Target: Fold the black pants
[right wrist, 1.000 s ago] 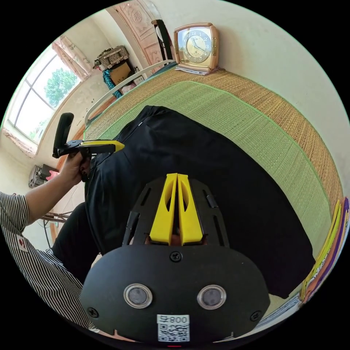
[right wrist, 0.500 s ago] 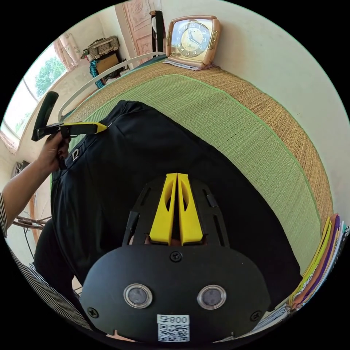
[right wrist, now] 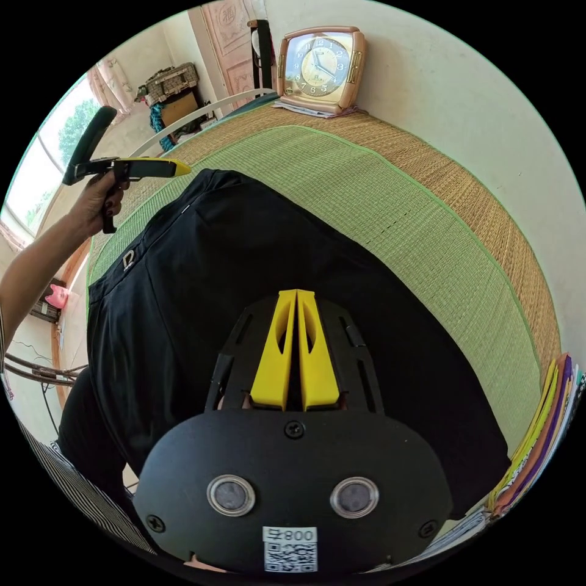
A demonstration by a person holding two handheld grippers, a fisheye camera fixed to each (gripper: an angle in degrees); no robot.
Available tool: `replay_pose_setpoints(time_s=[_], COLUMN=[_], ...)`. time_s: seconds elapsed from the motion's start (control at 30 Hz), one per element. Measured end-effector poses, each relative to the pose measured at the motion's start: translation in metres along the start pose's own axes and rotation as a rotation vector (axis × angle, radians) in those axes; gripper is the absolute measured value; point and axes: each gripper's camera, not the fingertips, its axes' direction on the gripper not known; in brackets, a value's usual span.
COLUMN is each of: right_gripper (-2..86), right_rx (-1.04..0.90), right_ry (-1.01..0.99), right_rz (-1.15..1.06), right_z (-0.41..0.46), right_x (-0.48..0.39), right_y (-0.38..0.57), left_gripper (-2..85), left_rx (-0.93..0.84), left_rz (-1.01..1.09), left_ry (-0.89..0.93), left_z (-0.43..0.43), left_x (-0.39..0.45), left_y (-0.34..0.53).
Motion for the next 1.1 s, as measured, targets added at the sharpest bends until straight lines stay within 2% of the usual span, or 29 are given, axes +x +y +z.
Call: replay_pose_setpoints(time_s=[0.2, 0.3, 0.43, 0.53, 0.7, 1.1], right_gripper=[1.0, 2.5, 5.7, 6.6, 7.0, 7.1], right_rx=[-0.02, 0.051, 0.034, -0.015, -0.163, -0.193], right_ry=[-0.058, -0.013, 0.078, 0.149, 0.147, 0.111], right_rz=[0.013, 0.023, 0.0, -0.047, -0.123, -0.226], right_z=[-0.024, -0.049, -0.064, -0.066, -0.051, -0.064], right_x=[0.007, 0.014, 0.027, 0.033, 0.04, 0.015], right_y=[-0.011, -0.015, -0.028, -0.039, -0.053, -0.076], left_gripper=[8.1, 8.3, 8.4, 8.5, 8.4, 8.1], left_rx=[-0.137, -0.247, -0.349, -0.361, -0.373, -0.342], left_rz=[0.158, 0.251, 0.339, 0.345, 0.323, 0.392], left_ry=[-0.097, -0.147, -0.206, -0.18, -0.104, -0.138], left_z=[0.01, 0.023, 0.038, 0.038, 0.032, 0.005], left_x=[0.025, 0.041, 0.062, 0.068, 0.071, 0.105], left_y=[-0.072, -0.103, -0.136, -0.154, -0.179, -0.204])
